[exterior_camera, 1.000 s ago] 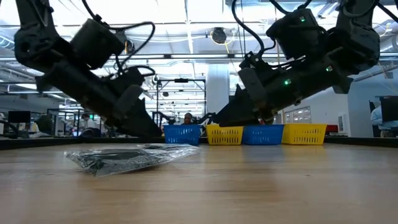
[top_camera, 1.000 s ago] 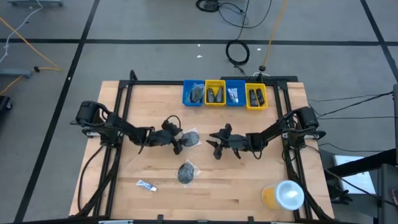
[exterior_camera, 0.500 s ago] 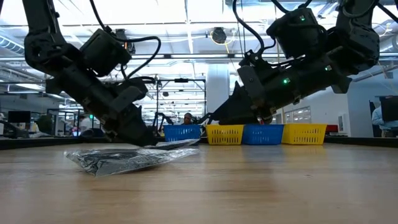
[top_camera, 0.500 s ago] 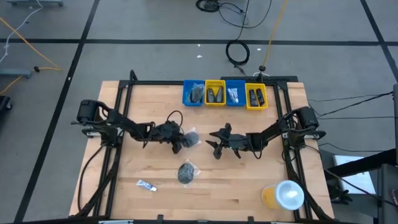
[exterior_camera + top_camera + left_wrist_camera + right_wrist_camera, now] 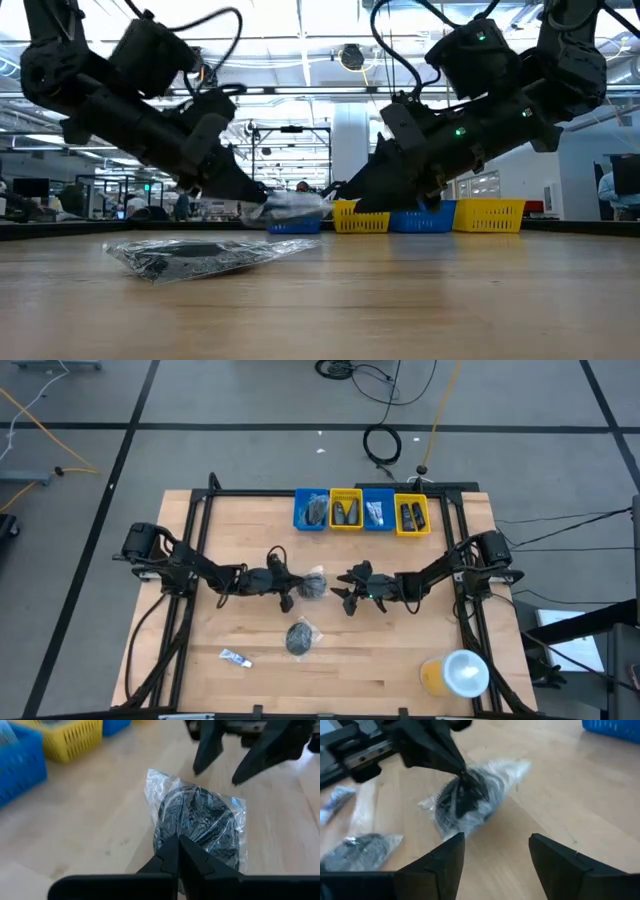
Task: Pick & Place Travel size toiletries
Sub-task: Put the black hairbrush into the left blue bin
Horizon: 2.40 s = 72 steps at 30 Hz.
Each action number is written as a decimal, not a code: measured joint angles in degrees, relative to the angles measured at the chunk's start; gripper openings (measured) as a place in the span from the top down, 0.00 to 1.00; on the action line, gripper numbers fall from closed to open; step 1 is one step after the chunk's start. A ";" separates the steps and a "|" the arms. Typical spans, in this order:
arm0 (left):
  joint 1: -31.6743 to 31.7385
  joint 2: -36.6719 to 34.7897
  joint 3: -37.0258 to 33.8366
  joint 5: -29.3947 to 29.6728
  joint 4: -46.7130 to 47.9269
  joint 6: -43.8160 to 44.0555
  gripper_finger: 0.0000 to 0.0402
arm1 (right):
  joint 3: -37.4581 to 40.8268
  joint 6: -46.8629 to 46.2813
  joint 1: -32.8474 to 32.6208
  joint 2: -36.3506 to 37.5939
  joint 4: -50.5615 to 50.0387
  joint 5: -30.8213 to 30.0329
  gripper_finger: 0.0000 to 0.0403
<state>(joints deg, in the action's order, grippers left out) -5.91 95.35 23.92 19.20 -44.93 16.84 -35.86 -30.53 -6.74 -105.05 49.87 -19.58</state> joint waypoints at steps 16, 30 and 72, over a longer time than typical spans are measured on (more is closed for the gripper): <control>-5.84 0.00 0.00 9.88 -7.37 -6.24 0.98 | -2.37 -1.66 0.95 -0.18 6.07 4.77 0.54; -6.97 0.00 -0.02 9.24 -8.43 -7.23 0.97 | -9.46 3.38 1.11 -8.37 4.89 7.69 0.93; 3.52 -0.20 17.16 -12.77 25.23 -15.14 0.93 | -8.20 10.04 0.89 -0.74 -11.05 10.15 0.72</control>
<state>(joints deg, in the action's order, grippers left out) -2.39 95.15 41.08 6.44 -19.70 1.70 -44.05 -20.49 -5.85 -105.79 38.82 -9.43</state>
